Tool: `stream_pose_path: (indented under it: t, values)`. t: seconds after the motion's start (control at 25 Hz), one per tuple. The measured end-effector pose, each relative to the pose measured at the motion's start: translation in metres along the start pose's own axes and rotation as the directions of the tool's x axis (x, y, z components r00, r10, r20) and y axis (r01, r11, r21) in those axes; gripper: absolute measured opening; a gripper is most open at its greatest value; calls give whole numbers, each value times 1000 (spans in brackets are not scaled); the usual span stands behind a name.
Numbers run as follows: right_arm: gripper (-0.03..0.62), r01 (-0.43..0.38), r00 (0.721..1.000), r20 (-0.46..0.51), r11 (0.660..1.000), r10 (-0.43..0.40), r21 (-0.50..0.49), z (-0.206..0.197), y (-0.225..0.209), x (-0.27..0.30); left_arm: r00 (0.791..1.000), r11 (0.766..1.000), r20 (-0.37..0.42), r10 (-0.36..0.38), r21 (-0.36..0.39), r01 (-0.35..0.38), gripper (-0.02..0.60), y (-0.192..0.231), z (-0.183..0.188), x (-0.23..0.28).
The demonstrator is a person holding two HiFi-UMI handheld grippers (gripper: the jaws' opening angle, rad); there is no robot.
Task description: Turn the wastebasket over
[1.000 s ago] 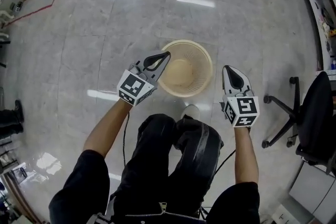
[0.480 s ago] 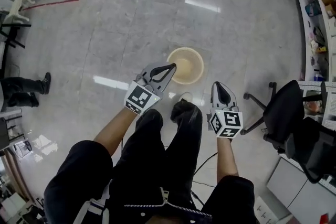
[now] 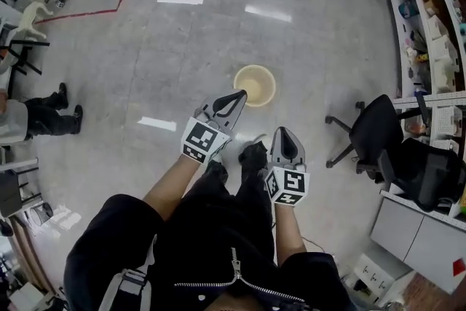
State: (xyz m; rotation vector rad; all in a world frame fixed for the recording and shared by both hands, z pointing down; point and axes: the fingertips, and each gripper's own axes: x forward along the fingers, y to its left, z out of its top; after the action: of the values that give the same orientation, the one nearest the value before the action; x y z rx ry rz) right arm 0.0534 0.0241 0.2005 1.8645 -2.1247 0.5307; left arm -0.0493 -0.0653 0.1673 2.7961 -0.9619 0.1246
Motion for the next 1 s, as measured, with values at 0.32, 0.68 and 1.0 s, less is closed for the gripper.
stream_pose_path:
  t: [0.32, 0.68, 1.0]
  values:
    - [11, -46, 999, 20, 999, 46, 2, -4, 34, -63, 1000, 1000, 10, -11, 26, 11, 6, -54, 17, -42]
    - [11, -37, 993, 111, 999, 40, -31, -7, 58, -147, 1000, 999, 13, -12, 38, 11, 6, -136, 16, -107]
    - [11, -10, 989, 146, 999, 18, -53, -31, 35, -243, 998, 997, 0, 61, 41, -61, 6, -211, 0, -160]
